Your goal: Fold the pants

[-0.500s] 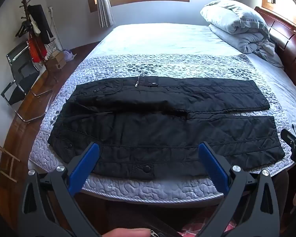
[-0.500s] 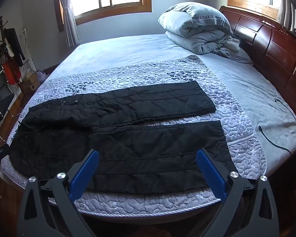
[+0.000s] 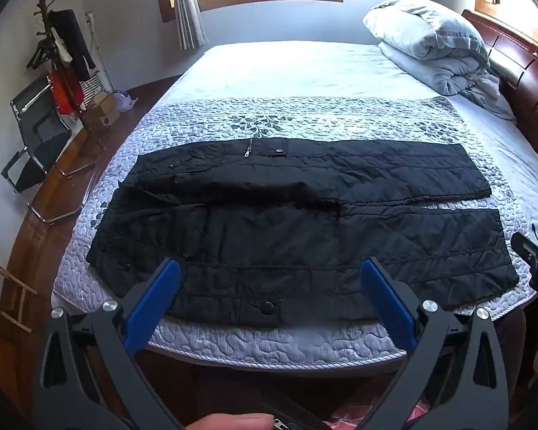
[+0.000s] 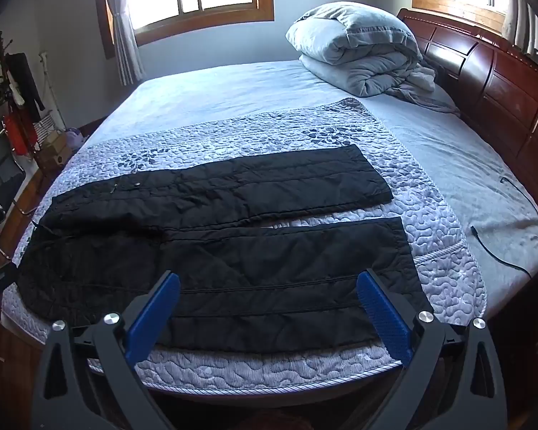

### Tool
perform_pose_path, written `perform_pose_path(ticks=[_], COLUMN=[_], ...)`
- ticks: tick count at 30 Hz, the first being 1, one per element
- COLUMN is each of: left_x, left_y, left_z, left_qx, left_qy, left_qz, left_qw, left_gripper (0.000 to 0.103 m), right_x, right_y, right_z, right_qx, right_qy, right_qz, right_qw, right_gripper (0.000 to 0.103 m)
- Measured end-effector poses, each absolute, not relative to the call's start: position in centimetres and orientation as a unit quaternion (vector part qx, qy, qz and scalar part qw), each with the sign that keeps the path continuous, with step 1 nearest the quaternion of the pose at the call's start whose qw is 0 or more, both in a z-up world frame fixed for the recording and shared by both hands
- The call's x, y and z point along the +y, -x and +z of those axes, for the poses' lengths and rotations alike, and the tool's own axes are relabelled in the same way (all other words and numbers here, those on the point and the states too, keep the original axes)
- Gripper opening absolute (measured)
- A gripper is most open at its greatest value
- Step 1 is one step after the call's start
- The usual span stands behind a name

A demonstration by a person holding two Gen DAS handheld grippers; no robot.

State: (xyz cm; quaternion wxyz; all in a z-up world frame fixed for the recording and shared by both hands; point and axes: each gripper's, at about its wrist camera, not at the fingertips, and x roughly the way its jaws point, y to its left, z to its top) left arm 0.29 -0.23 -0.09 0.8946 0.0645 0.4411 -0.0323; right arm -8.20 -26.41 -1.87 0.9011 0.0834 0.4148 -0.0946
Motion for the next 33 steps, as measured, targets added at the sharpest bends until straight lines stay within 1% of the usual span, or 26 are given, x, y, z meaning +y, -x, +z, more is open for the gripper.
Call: perform_pose_path(ticks=[33], left_x=[-0.8], left_y=[-2.8], left_z=[-0.2], left_qx=[0.443], left_qy=[-0.068], left_qz=[-0.032], left_qw=[0.893], left_gripper=[0.100], right_x=[-27.2], right_y=[6.1], right_z=[-2.7], right_qx=[0.424], right_qy=[-0.088], right_qz=[-0.090], right_qw=[0.897], right_gripper=[0.099])
